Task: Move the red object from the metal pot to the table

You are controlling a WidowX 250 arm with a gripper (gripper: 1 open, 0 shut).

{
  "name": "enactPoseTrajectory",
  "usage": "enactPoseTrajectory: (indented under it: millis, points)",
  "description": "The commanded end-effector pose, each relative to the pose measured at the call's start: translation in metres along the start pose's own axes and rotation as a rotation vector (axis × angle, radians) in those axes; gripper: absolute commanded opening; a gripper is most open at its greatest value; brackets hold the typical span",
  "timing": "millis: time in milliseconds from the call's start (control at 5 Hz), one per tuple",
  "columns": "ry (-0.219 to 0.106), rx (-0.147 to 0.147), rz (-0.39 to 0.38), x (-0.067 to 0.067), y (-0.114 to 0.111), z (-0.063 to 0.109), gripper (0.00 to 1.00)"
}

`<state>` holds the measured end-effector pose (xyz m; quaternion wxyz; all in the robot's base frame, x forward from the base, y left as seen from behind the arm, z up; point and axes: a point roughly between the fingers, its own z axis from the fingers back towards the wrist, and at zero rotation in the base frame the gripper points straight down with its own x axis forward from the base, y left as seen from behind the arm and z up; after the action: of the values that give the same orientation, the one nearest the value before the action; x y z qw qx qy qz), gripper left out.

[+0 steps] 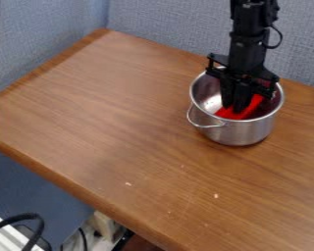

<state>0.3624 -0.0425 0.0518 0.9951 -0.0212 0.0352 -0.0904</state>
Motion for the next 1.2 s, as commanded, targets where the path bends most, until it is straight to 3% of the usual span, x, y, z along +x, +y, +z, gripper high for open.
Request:
enactPoseTrajectory:
  millis: [0,1000]
  points:
    - [-0.05,-0.005,0.008,0.004,0.002,0.016,0.0]
    - [-0.117,-0.021,0.016,-0.001,0.0,0.043,0.0]
